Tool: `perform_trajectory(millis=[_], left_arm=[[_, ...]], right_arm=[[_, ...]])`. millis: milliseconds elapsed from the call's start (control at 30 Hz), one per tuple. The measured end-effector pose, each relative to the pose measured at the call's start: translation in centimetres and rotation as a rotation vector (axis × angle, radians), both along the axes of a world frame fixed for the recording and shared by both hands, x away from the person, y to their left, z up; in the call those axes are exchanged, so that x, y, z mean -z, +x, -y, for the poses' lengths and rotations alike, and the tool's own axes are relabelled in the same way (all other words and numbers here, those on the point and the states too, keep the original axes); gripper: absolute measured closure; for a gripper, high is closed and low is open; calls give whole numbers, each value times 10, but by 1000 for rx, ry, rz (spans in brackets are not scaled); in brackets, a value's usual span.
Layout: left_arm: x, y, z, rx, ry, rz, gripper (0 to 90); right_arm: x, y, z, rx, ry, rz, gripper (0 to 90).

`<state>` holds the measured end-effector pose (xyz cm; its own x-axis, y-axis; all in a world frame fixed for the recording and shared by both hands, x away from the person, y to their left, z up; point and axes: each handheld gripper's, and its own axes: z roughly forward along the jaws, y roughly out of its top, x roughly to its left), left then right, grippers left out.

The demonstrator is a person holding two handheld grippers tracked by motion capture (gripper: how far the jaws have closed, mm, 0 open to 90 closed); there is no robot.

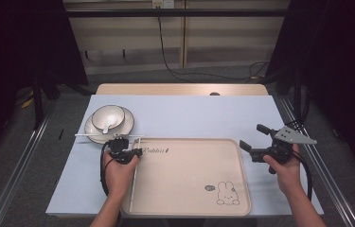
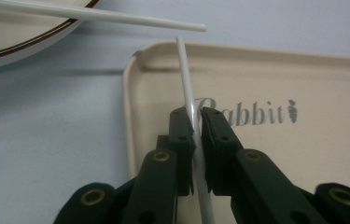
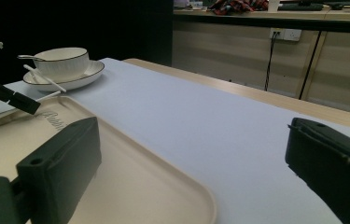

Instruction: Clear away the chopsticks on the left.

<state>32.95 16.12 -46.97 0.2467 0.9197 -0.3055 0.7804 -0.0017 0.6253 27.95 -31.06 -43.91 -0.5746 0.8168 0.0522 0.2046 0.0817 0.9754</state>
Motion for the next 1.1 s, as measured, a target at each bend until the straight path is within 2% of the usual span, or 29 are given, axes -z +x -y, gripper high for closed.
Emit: perform_trajectory(millis=[133,200,267,433,467,667,800,1000,1067,1100], left_arm=[[1,1,-3,11,30,-14,824],[1,1,-4,8,23,-14,823],[1,1,-3,3,35,-4,819],[1,1,-4,18,46,-9,813],[1,1,-4,13,58,1,813],[1,1,-3,9,49,-5,796],[1,1,-3,11,64,5,796],[-1,1,-3,3,41,2,767],[-5,2,-5,5,52,17,760],[-7,2,-6,8,41,23,751]], right_arm=[[0,0,1,-3,0,5,26],[0,0,1,-5,3,6,26],[0,0,1,-8,5,9,26],[0,0,1,-8,5,5,26],[0,0,1,-3,6,3,26],[0,1,1,-6,3,3,26],[0,1,1,-6,9,3,26],[0,1,0,-10,9,0,26],[0,1,0,-7,9,-2,26],[1,1,1,-10,6,2,26]])
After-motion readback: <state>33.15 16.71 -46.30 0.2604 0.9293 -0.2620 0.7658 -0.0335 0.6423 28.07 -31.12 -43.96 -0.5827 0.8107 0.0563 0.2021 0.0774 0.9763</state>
